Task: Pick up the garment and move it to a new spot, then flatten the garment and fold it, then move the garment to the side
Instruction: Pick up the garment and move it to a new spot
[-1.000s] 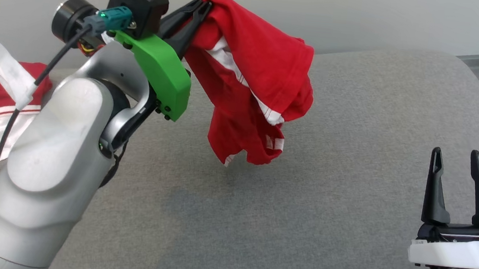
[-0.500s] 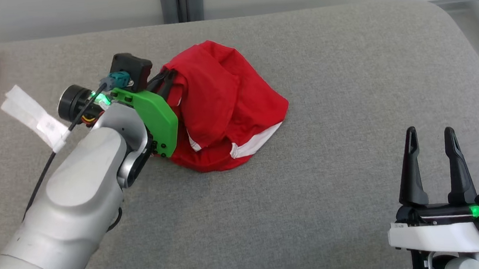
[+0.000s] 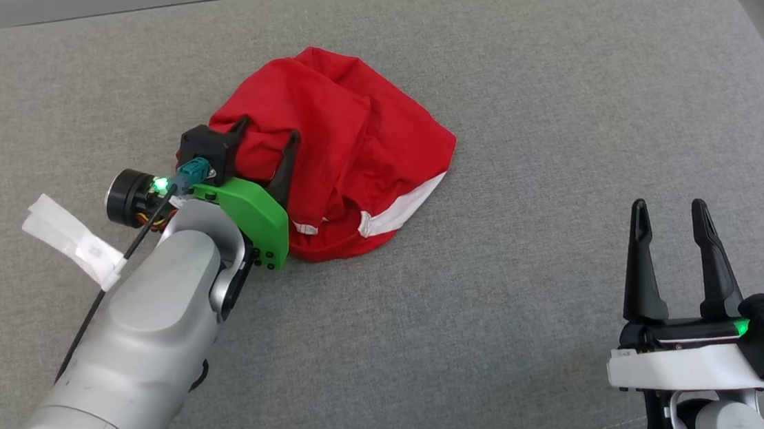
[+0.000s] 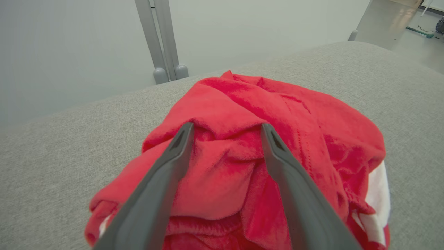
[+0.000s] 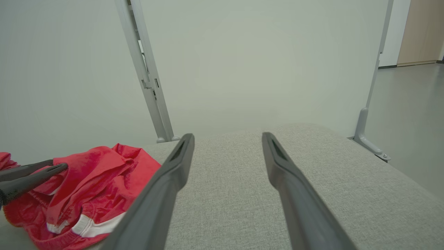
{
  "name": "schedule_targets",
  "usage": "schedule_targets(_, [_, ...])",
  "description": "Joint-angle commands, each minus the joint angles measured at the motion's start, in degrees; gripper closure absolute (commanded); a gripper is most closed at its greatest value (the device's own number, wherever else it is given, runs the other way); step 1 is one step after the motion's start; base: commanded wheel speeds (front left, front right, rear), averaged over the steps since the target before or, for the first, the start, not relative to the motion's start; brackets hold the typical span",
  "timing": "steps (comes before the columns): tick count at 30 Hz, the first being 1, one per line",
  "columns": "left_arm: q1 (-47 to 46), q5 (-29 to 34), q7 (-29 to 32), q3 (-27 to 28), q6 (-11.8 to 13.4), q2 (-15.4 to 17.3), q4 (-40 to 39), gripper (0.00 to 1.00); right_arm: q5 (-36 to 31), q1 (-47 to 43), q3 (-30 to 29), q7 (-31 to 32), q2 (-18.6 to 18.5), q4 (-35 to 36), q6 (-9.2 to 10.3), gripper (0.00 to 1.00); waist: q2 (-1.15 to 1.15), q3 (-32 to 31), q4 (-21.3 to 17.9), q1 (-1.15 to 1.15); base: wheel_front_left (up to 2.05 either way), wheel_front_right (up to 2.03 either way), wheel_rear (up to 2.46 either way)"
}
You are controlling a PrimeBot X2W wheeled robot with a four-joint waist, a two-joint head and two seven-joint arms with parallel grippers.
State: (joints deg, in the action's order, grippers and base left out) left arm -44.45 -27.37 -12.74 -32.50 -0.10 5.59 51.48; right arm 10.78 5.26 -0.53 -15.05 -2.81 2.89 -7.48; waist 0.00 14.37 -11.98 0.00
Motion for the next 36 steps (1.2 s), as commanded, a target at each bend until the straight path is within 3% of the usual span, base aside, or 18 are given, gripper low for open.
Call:
schedule_targets(1, [-0.5,0.6,-0.8,-0.2,-0.5,-0.3,0.6,0.0,-0.5,0.0,-0.2,-0.2,-0.1,-0.3,-0.03,0.0,0.0,-1.9,1.7,0.0,0.0,0.0,0.0])
schedule_targets(9, [4.0,0.3,-2.5,0.6,-0.6,-1.2,-0.5,0.0,-2.1,-2.2,-1.5,-0.2,-0.1,-2.1,-0.03,0.0,0.0,-8.3,5.7,0.0,0.0,0.0,0.0])
schedule_targets(17, [16.4,1.8,-2.4,6.4,2.1,-0.9,-12.9,0.0,-3.5,-5.0,-2.5,-0.2,-0.2,-4.0,-0.03,0.0,0.0,-13.9,8.7,0.0,0.0,0.0,0.0])
schedule_targets(26, [31.9,5.7,-2.4,13.6,5.2,-1.3,-27.2,0.0,-3.1,-7.0,-3.3,-0.2,-0.1,-5.5,-0.03,0.0,0.0,-15.1,11.1,0.0,0.0,0.0,0.0])
schedule_targets(36, [40.4,9.2,-2.4,19.1,5.4,-2.2,-33.9,0.0,-1.7,-7.4,-0.9,-0.2,-0.1,-7.9,-0.03,0.0,0.0,-15.2,12.4,0.0,0.0,0.0,0.0])
